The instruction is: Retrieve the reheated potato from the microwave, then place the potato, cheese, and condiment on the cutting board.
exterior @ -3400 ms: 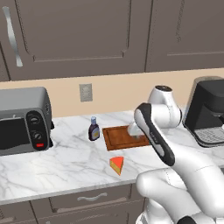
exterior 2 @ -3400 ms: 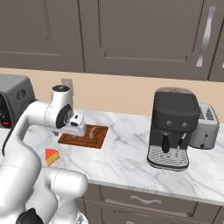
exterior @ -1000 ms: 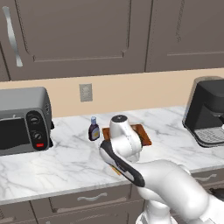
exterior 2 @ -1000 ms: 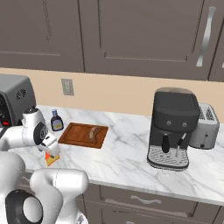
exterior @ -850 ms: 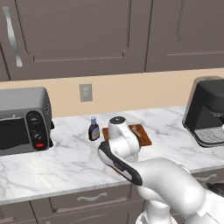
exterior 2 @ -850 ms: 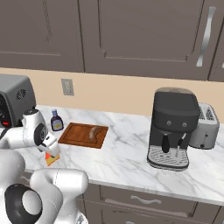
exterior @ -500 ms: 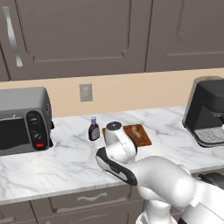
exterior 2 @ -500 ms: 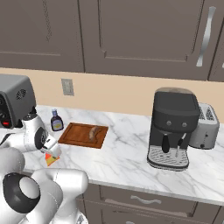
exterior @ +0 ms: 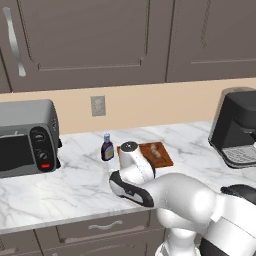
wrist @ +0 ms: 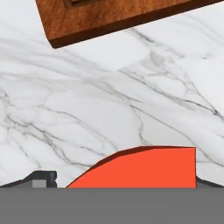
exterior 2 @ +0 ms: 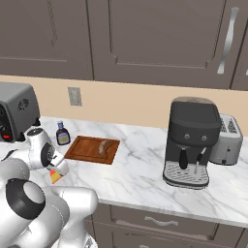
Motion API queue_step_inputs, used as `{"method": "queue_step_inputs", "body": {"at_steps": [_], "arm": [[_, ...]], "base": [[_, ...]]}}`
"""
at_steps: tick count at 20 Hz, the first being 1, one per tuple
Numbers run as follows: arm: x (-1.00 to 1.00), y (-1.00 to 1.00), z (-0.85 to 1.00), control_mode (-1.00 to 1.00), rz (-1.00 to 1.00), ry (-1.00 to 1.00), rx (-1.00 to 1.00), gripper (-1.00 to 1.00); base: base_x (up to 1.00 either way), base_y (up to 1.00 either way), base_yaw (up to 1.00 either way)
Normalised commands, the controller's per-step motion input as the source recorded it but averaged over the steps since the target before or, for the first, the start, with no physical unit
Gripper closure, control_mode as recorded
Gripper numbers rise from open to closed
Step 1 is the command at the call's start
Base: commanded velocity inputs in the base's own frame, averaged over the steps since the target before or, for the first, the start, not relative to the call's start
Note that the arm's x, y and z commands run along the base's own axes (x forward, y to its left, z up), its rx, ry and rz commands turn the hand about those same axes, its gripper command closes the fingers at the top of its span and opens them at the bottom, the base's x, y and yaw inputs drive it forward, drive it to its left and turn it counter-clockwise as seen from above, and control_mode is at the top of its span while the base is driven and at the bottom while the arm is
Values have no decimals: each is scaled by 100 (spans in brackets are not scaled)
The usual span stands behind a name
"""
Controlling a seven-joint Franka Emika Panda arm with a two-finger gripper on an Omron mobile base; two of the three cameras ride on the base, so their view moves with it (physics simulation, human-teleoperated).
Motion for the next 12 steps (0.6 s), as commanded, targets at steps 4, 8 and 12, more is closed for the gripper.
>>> {"method": "queue_step_inputs", "body": {"at_steps": [4, 8, 12], "arm": [[4, 0, 0, -100, 0, 14, 3, 100], [0, -8, 6, -100, 2, 6, 2, 100], [-1, -25, 29, -100, 5, 5, 5, 100]], "base": [[0, 0, 0], [0, 0, 0], [0, 0, 0]]}}
